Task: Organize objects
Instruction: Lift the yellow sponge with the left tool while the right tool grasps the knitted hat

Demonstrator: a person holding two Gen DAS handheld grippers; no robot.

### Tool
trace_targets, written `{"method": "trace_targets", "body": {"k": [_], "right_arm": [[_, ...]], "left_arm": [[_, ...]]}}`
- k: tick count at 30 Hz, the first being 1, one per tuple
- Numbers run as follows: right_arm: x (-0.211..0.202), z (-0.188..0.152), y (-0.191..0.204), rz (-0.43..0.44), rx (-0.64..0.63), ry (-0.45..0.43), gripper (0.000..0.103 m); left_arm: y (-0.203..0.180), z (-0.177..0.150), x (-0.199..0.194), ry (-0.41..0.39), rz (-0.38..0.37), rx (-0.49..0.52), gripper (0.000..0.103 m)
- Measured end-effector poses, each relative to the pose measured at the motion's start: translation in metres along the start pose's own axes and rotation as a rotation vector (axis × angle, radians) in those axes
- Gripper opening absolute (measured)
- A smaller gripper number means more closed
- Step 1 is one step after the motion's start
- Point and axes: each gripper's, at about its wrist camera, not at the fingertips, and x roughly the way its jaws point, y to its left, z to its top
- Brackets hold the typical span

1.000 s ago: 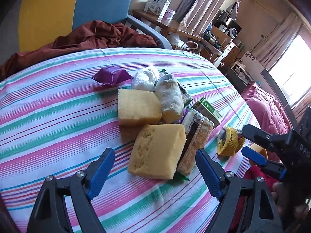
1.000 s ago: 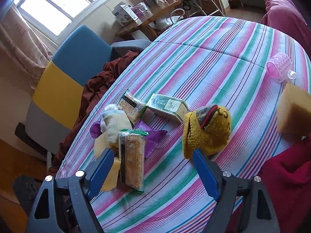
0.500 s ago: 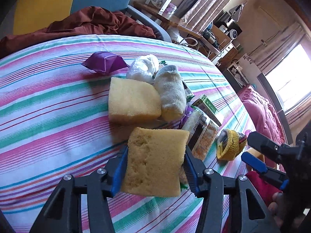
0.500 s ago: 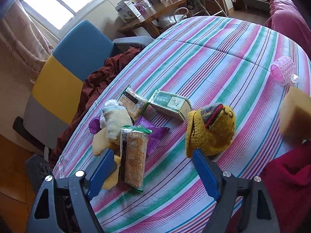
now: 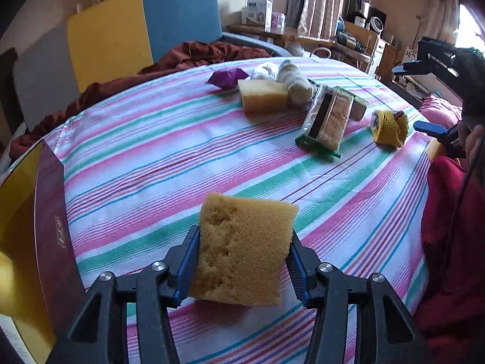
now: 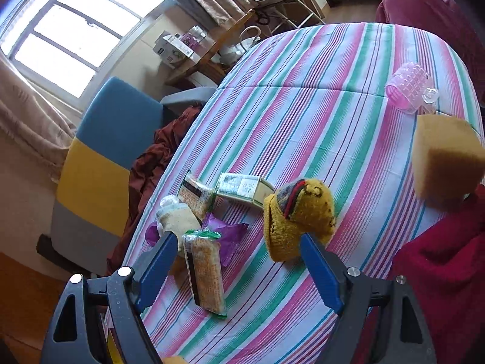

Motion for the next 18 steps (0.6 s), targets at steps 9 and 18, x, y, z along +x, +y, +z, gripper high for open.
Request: {"method": "trace_targets", "body": {"k": [9,18], "right_arm": [[0.000,0.007,-0.008,-0.085,0.050,-0.014,0.084],[0.050,0.031,0.004,-0.357,-0.146,0.115,0.084]], "left_arm": [[-0.001,-0.001,0.010,0.007,-0.013,0.017,0.053],[0.002,-0.006,0.008,-0.025,-0.041,0.007,0.054]]}}
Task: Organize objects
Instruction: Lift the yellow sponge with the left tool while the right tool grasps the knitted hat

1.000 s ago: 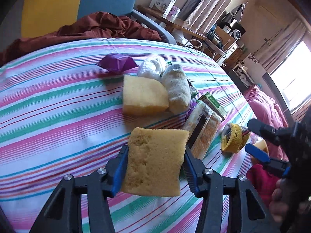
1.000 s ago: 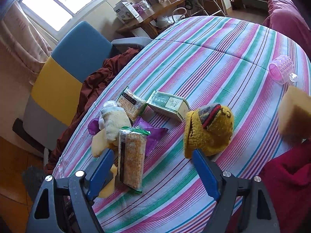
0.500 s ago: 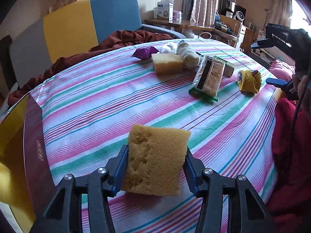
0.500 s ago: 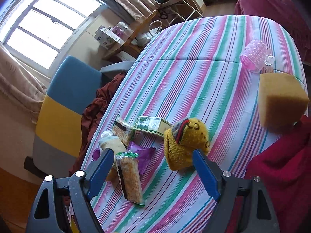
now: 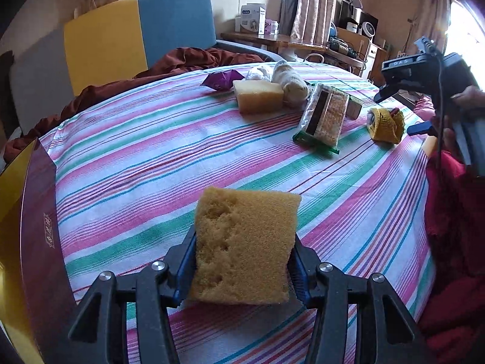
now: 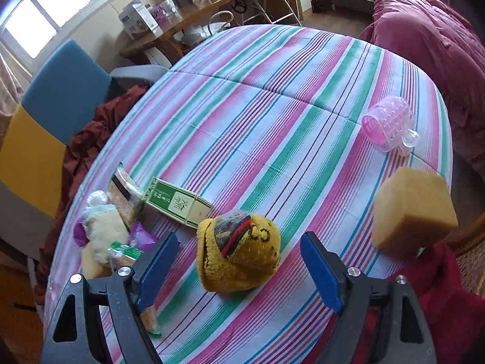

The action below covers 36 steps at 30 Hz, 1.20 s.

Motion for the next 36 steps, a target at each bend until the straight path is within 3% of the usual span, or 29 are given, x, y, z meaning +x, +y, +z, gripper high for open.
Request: {"method": "trace_targets", "body": {"k": [3,4,5,9,17,21,27,36], "right_arm": [[0.027,-0.003,0.010,-0.072,-0.067,0.073,0.081],[0.032,-0.003,0.012,-0.098,-0.088,0.086,0.074],[0.034,-0.002,0.013,-0.107,-0.105,0.086,0.060],[0.032,-0.003,0.016,-0.117,-0.129,0.056,0.047],[0.035,-0.005,0.013,-0.096,-0.122,0.081,0.047],[0.039,-0.005,0.017,-0.117,-0.150,0.081,0.048],[0.040,-0.004,0.015,-0.115,-0.150,0.081,0.048],[0.040,-0.005,0.010,-0.112,-0.150,0.081,0.048]], "left_arm": [[0.001,-0.001,0.000,-0.008,-0.004,-0.002,0.054],[0.000,-0.001,0.000,-0.012,0.001,0.001,0.054],[-0.001,-0.002,0.000,-0.016,0.005,0.004,0.054],[0.000,-0.003,-0.002,-0.022,0.003,-0.001,0.054],[0.001,-0.004,-0.008,-0.003,0.024,-0.006,0.052],[0.007,-0.004,-0.021,0.018,0.026,-0.066,0.051],[0.011,0.000,-0.071,-0.072,0.060,-0.074,0.051],[0.031,0.000,-0.124,-0.147,0.112,-0.131,0.052]]}}
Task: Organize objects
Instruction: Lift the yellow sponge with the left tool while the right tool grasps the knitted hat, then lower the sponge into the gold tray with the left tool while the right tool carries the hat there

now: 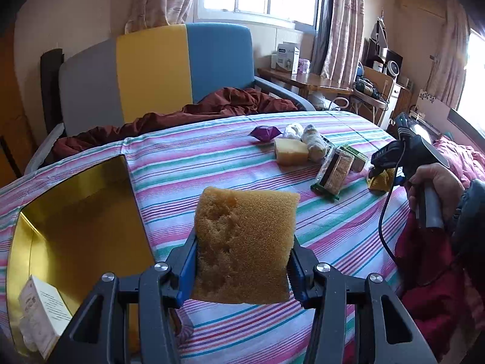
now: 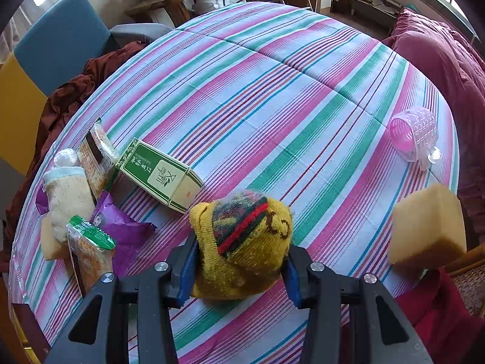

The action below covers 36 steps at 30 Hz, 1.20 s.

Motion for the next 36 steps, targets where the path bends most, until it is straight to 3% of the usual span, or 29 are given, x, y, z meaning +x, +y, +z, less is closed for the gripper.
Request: {"method": "trace_targets", "body": {"k": [10,18,36], "right_arm": [[0.003,-0.001,0.001,-0.025,-0.032,0.000,0.051],[0.008,-0.005,0.009,-0.078,-0.119,0.000,0.062],[0.005,0.001,-0.015,-0.086,-0.127,-0.003,0.058]], "left_arm": [[0.032,-0.008,-0.031,-0.035,0.062,-0.071,0.052],[0.057,-0.014,-0.054,-0.072,0.112,-0.115,0.052],[0.127,-0.040,-0.075,-0.057,0.232,-0.241,0.052]]}}
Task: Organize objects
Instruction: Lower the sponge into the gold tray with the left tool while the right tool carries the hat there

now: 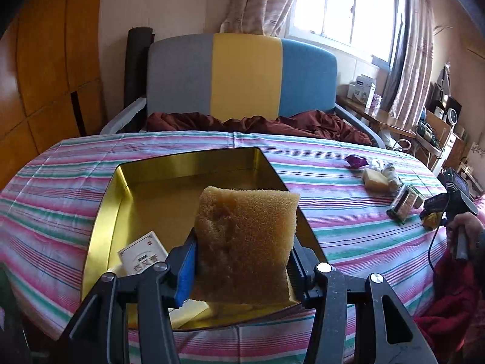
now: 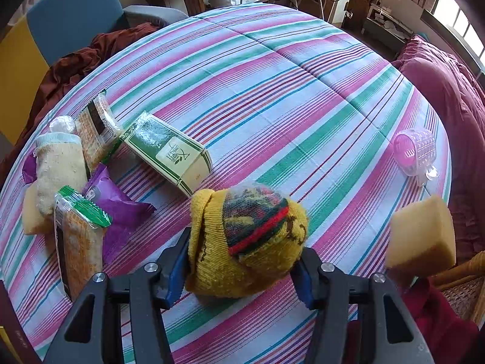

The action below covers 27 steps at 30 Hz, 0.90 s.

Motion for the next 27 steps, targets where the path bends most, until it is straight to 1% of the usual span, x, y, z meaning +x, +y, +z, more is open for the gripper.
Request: {"method": "trace_targets", "body": {"k": [2,6,11,14,16,19,21,24,25,26,27], "right_arm": [[0.000,0.001,-0.004,0.003,0.002,0.000,0.058],[-0.001,0.003,-0.012,0.007,0.005,0.001,0.057],[-0.001,0.007,-0.018,0.004,0.000,0.001,0.057],[-0.001,0.009,-0.024,0.001,-0.006,0.002,0.057],[-0.002,0.009,-0.020,0.001,-0.005,0.002,0.057],[-0.003,0.010,-0.025,0.005,-0.015,0.003,0.057],[-0.003,0.012,-0.026,0.002,-0.028,0.002,0.057],[-0.003,0.015,-0.033,0.007,-0.027,0.003,0.057],[-0.003,0.016,-0.036,0.009,-0.025,0.003,0.057],[-0.004,0.017,-0.039,0.010,-0.024,0.003,0.057],[-0.004,0.018,-0.041,0.009,-0.025,0.002,0.057]], "left_arm": [[0.013,0.000,-0.001,0.004,-0.002,-0.029,0.053],[0.052,0.005,-0.006,0.010,-0.010,-0.136,0.052],[0.114,0.008,-0.015,0.001,0.037,-0.273,0.052],[0.141,0.007,-0.014,0.011,0.057,-0.323,0.052],[0.150,0.008,-0.013,0.020,0.058,-0.329,0.052],[0.154,0.016,-0.004,0.032,0.062,-0.310,0.053],[0.152,0.025,0.008,0.046,0.048,-0.289,0.054],[0.148,0.035,0.032,0.090,0.053,-0.264,0.055],[0.147,0.037,0.039,0.099,0.040,-0.257,0.055],[0.145,0.039,0.046,0.105,0.045,-0.242,0.057],[0.143,0.039,0.053,0.116,0.067,-0.227,0.057]]}}
